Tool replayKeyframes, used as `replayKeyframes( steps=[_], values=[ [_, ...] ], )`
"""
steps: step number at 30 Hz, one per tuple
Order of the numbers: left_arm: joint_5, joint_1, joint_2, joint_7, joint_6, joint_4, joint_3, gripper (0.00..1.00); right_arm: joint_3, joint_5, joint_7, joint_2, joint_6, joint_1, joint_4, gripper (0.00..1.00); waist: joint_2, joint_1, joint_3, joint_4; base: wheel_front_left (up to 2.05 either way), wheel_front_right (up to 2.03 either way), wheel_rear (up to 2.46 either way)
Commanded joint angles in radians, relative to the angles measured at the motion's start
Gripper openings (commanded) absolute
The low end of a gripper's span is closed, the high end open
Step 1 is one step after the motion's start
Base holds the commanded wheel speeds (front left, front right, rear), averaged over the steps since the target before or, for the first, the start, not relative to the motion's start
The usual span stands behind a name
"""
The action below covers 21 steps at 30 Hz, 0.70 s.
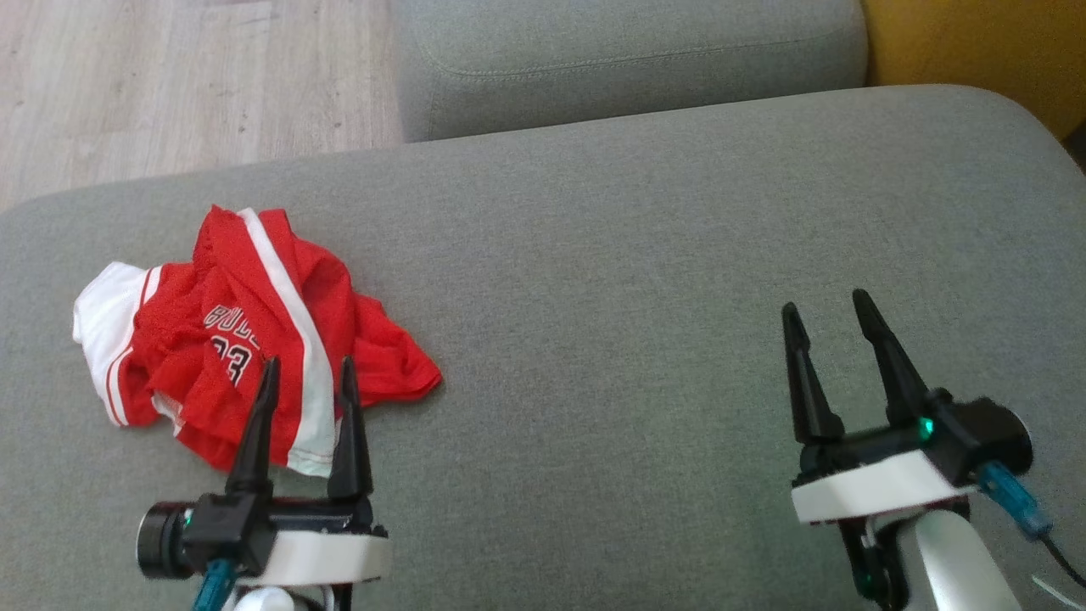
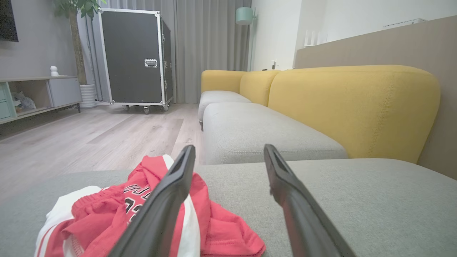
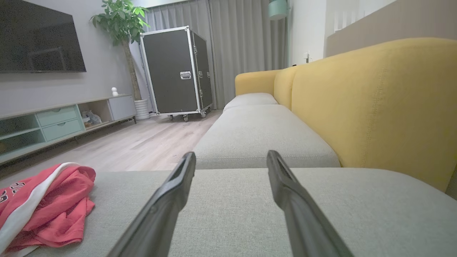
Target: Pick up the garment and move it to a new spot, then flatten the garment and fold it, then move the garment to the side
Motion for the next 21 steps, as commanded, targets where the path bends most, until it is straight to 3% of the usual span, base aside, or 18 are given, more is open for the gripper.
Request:
replayKeyframes(
  steps=[1,11,21],
  values=[
    [0.020,-0.017,-0.013,-0.012,-0.021,-0.019,0.061,1.00,0.016,0.037,-0.014,-0.005,-0.001,-0.003,-0.038,1.00,0.0000,0.0000,0.001,-0.003,0.00,0.00,0.00],
    [-0.003,-0.007,-0.060,-0.012,-0.112,0.058,0.157,1.00,0.025,0.182,-0.014,-0.005,-0.001,-0.010,0.044,1.00,0.0000,0.0000,-0.001,-0.006,0.00,0.00,0.00],
    [-0.010,-0.016,-0.066,-0.012,-0.138,0.081,0.195,1.00,0.037,0.183,-0.014,-0.005,-0.001,-0.024,0.055,1.00,0.0000,0.0000,-0.010,0.000,0.00,0.00,0.00]
  ],
)
